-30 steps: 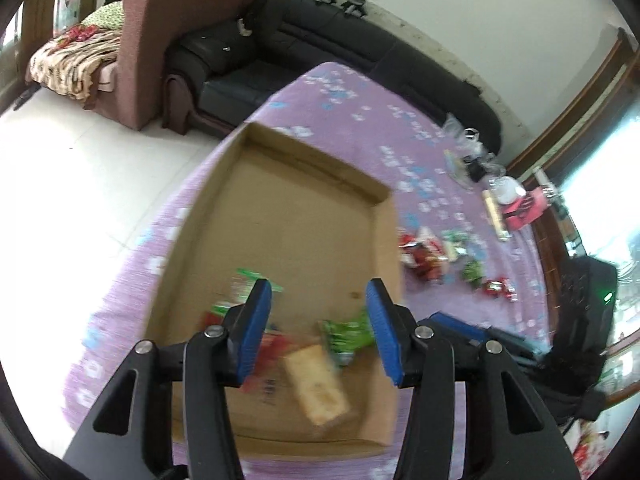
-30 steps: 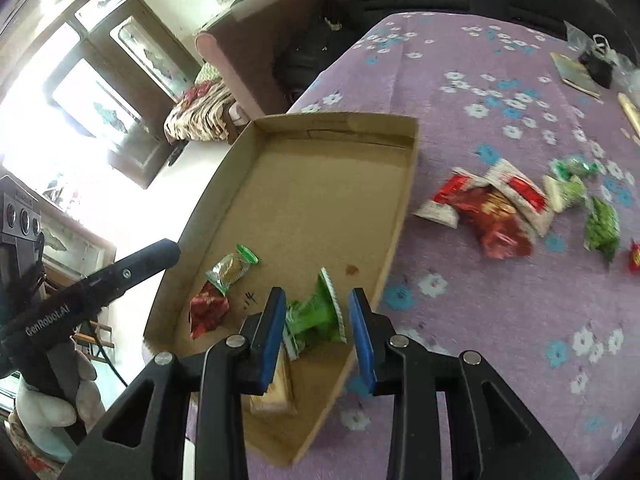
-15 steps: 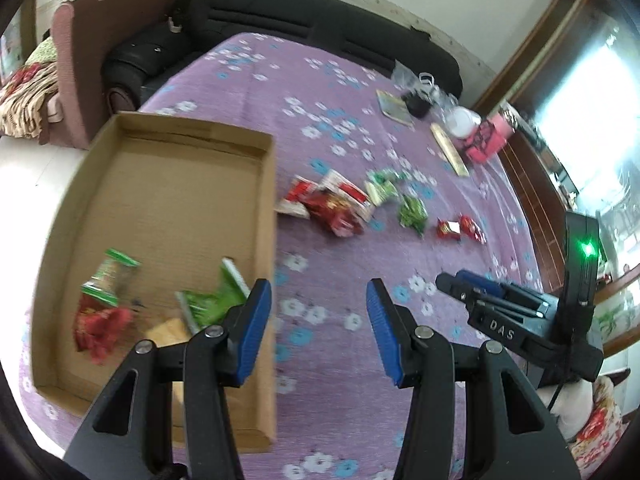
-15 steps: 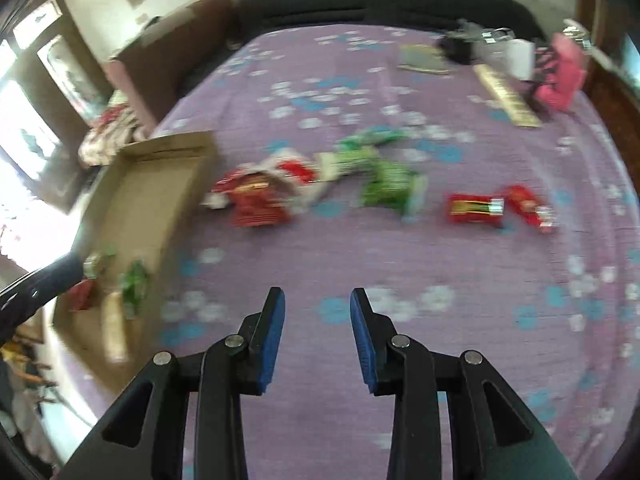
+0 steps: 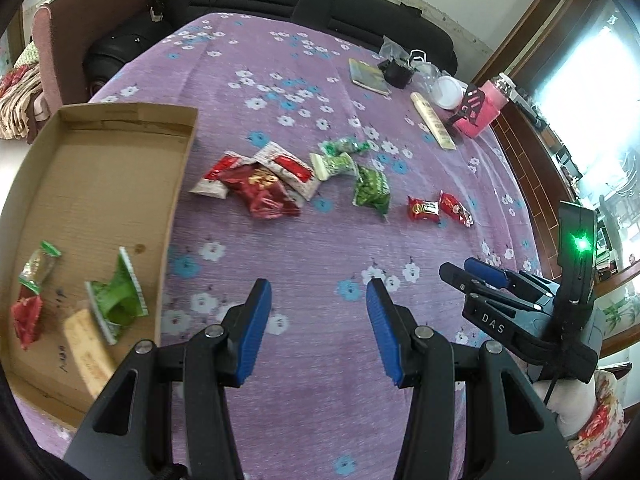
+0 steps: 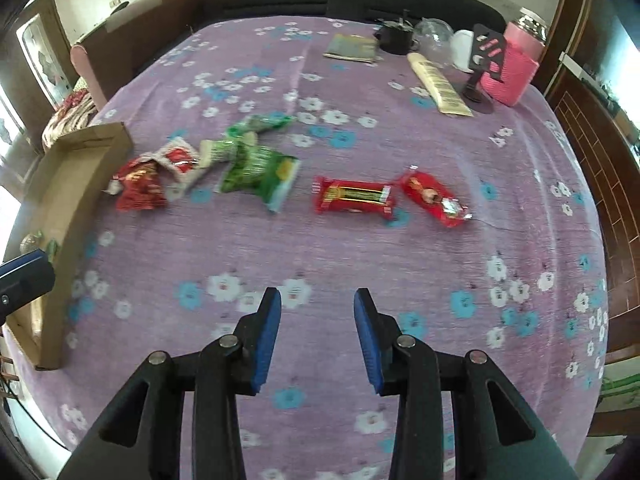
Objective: Organize snacks
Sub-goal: 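Grasp a green pea snack bag with the left tool while the right tool grasps a red candy bar, then carry both packets over the cardboard box and open both tools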
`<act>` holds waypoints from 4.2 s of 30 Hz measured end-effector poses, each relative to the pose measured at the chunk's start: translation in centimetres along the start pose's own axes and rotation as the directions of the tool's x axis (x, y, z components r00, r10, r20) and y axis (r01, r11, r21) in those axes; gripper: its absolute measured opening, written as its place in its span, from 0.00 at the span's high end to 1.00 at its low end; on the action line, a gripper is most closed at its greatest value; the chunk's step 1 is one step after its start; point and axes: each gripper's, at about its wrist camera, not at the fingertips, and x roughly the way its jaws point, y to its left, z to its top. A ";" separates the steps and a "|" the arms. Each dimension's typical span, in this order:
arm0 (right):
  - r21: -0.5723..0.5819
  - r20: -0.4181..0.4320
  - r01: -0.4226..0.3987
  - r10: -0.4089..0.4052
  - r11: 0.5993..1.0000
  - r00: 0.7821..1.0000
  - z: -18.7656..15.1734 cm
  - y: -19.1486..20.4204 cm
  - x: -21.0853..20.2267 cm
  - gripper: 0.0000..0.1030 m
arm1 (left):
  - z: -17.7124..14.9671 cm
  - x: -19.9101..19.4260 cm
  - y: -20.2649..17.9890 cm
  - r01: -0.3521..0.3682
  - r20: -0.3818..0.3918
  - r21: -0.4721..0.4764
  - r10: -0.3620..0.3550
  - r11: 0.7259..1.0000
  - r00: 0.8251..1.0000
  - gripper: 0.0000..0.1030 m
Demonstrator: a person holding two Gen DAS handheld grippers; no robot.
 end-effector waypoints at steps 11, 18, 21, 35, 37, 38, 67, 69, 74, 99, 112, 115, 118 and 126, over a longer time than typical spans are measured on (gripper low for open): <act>0.005 -0.017 0.040 -0.040 0.999 0.999 0.4 -3.2 1.6 0.63 | 0.1 2.0 -2.2 0.010 -0.031 0.003 -0.010 1.000 0.999 0.51; 0.007 -0.026 0.054 -0.054 0.999 0.998 0.6 -4.3 2.1 0.63 | 0.2 2.9 -2.9 0.012 -0.046 0.010 -0.012 1.000 0.999 0.51; 0.004 -0.019 0.059 -0.059 0.998 0.998 0.7 -4.6 2.2 0.63 | 0.4 3.3 -3.0 0.008 -0.049 0.013 -0.007 1.000 0.999 0.51; 0.297 0.068 -0.249 0.240 0.922 0.968 4.6 -13.4 3.0 0.63 | 6.0 6.9 -4.2 0.076 -0.010 0.046 -0.076 0.996 0.997 0.51; 0.339 0.066 -0.275 0.269 0.900 0.961 5.3 -13.9 3.7 0.63 | 7.2 7.8 -4.6 0.083 -0.006 0.070 -0.083 0.994 0.997 0.51; 0.345 0.067 -0.280 0.274 0.896 0.959 5.7 -14.0 3.9 0.63 | 7.6 8.1 -4.8 0.084 -0.005 0.086 -0.084 0.993 0.996 0.51; 0.112 -0.019 -0.211 0.214 0.971 0.977 4.4 -11.1 6.3 0.84 | 7.1 12.4 -7.8 0.096 -0.100 0.328 -0.067 0.940 0.993 0.68; 0.128 -0.021 -0.221 0.225 0.967 0.974 3.9 -11.4 6.0 0.84 | 7.0 12.1 -8.0 0.083 -0.089 0.339 -0.056 0.937 0.994 0.54; 0.189 -0.012 -0.261 0.268 0.947 0.963 2.8 -11.9 4.9 0.84 | 7.6 12.4 -9.1 -0.012 -0.031 0.376 0.026 0.927 0.999 0.30; 0.084 0.012 -0.443 0.444 0.893 0.896 3.4 3.1 -1.2 0.85 | 3.8 -2.4 7.2 -0.059 0.073 0.006 0.058 0.998 0.996 0.63; -0.075 -0.097 -0.512 0.505 0.855 0.858 5.3 22.9 0.3 0.85 | 4.6 -3.2 20.9 -0.156 0.041 -0.132 0.162 0.979 0.986 0.63; -0.082 -0.111 -0.480 0.471 0.873 0.875 5.8 25.1 1.6 0.85 | 4.7 -2.5 22.1 -0.134 0.022 -0.141 0.139 0.981 0.990 0.63; -0.077 -0.126 -0.456 0.445 0.887 0.886 6.0 26.5 2.8 0.82 | 4.4 -2.5 22.9 -0.109 0.012 -0.157 0.113 0.982 0.994 0.62; -0.017 -0.103 -0.443 0.439 0.896 0.892 6.5 26.4 2.1 0.79 | 4.4 -6.4 22.7 -0.013 0.067 -0.178 0.026 0.984 0.997 0.45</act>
